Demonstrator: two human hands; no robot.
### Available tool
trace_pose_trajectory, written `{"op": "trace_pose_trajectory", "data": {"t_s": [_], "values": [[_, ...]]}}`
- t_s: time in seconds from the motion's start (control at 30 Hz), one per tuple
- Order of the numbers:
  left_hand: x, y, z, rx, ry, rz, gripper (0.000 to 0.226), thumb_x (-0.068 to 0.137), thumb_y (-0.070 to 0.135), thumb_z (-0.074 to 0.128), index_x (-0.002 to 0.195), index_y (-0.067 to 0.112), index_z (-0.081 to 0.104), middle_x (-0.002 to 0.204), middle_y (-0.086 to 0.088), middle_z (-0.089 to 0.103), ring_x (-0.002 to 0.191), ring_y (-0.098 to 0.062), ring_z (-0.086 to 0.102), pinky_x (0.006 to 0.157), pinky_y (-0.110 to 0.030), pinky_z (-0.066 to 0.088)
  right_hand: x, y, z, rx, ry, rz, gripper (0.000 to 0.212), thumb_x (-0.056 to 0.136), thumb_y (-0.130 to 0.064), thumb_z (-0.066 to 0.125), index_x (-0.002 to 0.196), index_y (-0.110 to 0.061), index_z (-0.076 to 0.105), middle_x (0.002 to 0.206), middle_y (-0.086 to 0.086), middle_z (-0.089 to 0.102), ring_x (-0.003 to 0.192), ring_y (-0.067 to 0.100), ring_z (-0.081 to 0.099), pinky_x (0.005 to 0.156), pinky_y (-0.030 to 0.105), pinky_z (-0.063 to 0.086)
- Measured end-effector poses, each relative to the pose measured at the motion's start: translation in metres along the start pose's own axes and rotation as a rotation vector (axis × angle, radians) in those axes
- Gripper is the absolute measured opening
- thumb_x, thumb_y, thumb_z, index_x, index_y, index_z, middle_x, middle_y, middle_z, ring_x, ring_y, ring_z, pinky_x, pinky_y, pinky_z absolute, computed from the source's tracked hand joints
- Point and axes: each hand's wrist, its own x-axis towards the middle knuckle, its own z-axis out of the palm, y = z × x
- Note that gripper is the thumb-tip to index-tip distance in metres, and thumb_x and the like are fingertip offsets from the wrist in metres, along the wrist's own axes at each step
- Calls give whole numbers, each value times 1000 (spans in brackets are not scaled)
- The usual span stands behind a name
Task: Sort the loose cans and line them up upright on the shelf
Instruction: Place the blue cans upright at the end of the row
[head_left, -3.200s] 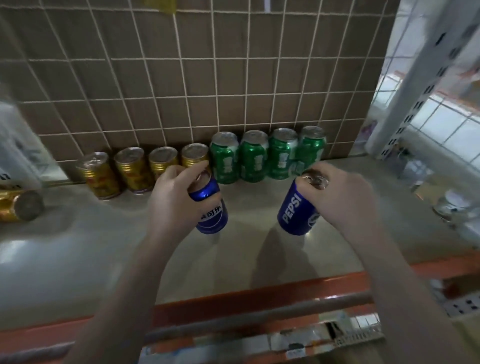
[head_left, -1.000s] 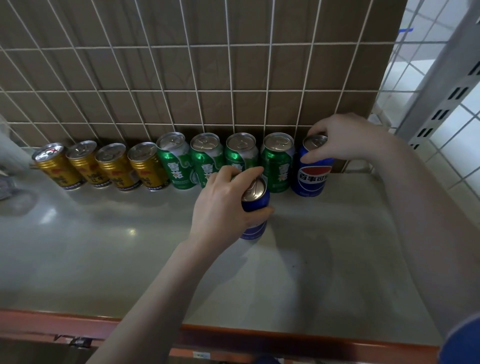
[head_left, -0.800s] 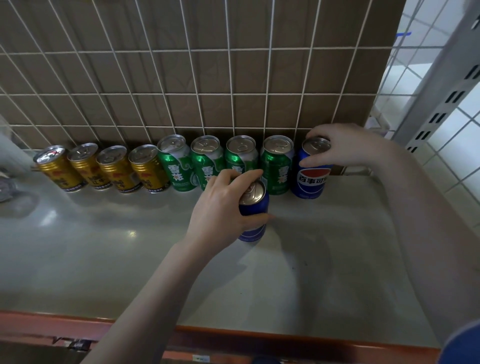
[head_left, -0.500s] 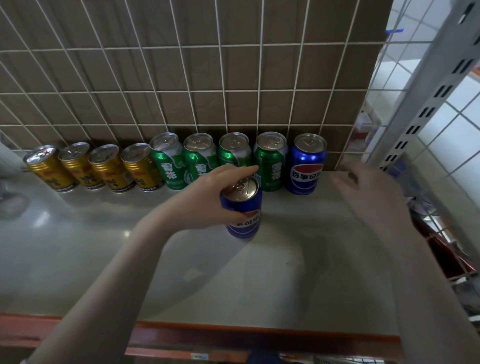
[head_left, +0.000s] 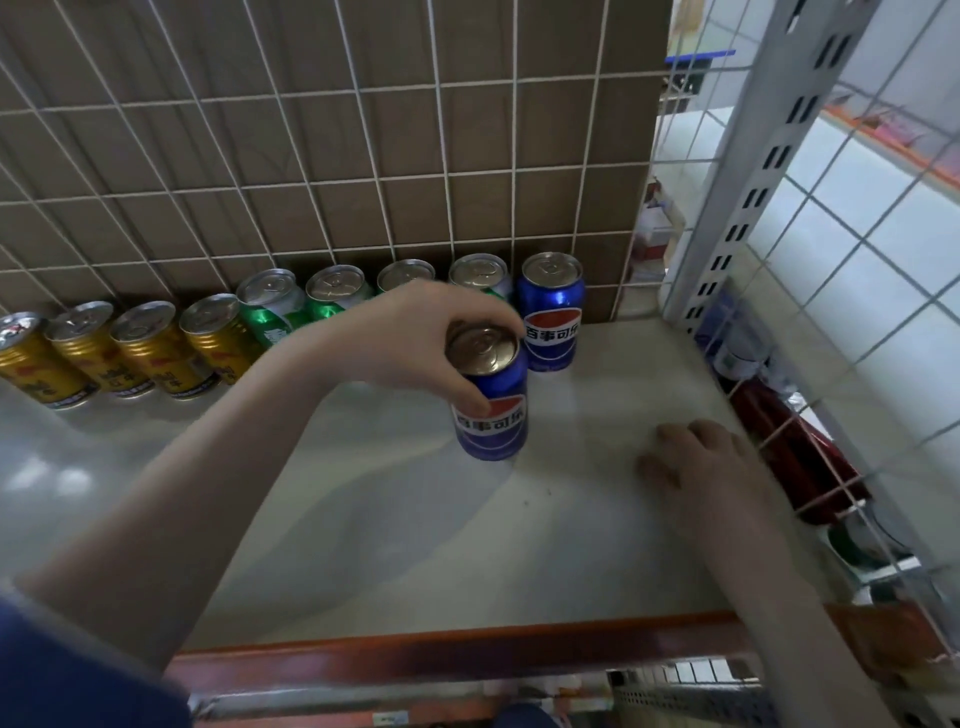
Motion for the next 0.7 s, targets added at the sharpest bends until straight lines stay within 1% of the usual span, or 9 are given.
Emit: {"op": "trace_pose_trajectory", "data": {"t_s": [0.07,0.1,0.2,0.3,0.37,0.5,0.57,0.63,0.7], "values": [[16,16,-7,13,-15,58,58,70,29,79,120,34,51,114,20,55,108,4,50,82,-10,47,-4,2,-5,-17,-29,16,29,90,-34,57,112,-15,61,114,9,54,110,28,46,72,29,29],[25,25,-11,24,-12,96,58,70,29,80,121,31,53,115,18,55,108,3,52,83,-10,47,-5,3,-6,-32,-50,9,32,92,-38,52,117,-19,57,119,6,51,114,25,43,74,28,27],[52,45,-23,46,22,173,57,71,28,81,122,28,54,114,18,56,105,6,52,80,-6,45,-9,4,-11,-27,-65,-1,39,94,-42,45,128,-23,49,129,3,46,121,22,38,87,28,34],[79,60,-31,92,37,191,56,72,30,79,121,30,52,112,20,53,101,4,54,77,-5,47,-12,6,-11,-3,-58,-13,38,95,-39,44,127,-20,49,128,4,46,121,22,38,91,30,34],[97,64,-32,155,48,196,57,73,32,77,123,30,51,111,19,52,97,1,53,76,-3,42,-13,7,-9,-30,-46,-28,36,94,-39,45,122,-17,52,124,6,48,119,24,40,90,31,34],[133,59,-26,233,49,170,60,72,33,77,126,27,51,122,10,53,107,-8,49,84,-17,41,-14,7,-8,-26,-29,-31,32,91,-36,52,113,-14,57,114,8,53,113,28,46,89,34,37],[147,55,-22,246,40,147,60,72,33,78,125,27,50,124,8,53,107,-9,48,82,-15,39,-14,6,-8,-8,-12,-36,30,88,-33,57,108,-12,60,110,12,55,110,32,49,88,37,40],[156,50,-17,251,36,130,59,71,32,78,123,28,51,120,10,53,105,-9,49,76,-11,37,-15,7,-9,-9,-7,-44,30,89,-34,54,112,-13,58,114,11,54,113,31,47,91,37,39],[163,48,-13,256,25,119,59,70,32,79,122,30,51,119,12,51,105,-9,48,75,-13,37,-15,9,-10,-12,-39,-55,34,94,-39,44,121,-19,51,124,5,47,120,23,39,96,31,34]]}}
